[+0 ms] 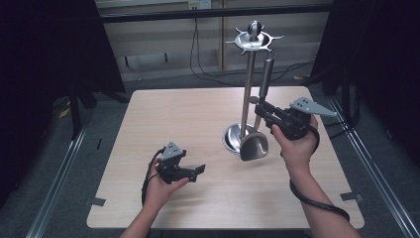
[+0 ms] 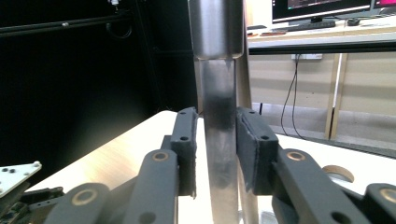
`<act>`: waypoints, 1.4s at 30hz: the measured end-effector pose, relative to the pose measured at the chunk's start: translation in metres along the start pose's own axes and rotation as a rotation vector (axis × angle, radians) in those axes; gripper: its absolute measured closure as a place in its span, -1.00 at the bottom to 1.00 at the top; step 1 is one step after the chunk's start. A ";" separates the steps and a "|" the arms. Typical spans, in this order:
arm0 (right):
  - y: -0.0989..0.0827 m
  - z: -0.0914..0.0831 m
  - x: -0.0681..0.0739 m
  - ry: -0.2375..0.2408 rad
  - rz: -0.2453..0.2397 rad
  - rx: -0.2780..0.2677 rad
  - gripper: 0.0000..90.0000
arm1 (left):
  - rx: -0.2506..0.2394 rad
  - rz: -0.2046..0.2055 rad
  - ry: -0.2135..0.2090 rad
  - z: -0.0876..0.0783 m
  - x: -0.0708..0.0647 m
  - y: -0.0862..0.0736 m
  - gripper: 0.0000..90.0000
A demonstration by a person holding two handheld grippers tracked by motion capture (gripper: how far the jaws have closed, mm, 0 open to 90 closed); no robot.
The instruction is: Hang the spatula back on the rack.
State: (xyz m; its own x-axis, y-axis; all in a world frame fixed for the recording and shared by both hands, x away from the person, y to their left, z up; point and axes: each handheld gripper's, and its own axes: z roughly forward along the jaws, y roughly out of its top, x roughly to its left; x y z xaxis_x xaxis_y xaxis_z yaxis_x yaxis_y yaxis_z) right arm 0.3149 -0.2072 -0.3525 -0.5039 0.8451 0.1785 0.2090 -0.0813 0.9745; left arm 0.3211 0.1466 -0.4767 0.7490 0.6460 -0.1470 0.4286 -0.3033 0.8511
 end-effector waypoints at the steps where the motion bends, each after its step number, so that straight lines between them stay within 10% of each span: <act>1: 0.000 0.000 -0.001 -0.001 -0.003 0.002 0.52 | 0.000 -0.001 0.000 0.000 0.000 0.000 -0.86; 42: -0.019 -0.017 -0.010 -0.066 0.004 0.069 -0.55 | 0.011 -0.005 0.000 0.001 0.000 -0.002 -0.86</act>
State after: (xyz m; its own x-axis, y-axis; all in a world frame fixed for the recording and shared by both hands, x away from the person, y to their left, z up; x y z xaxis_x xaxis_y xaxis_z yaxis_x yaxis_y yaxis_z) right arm 0.3019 -0.2229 -0.3701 -0.4474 0.8778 0.1713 0.2693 -0.0504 0.9617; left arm 0.3209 0.1463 -0.4787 0.7469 0.6477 -0.1506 0.4377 -0.3084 0.8446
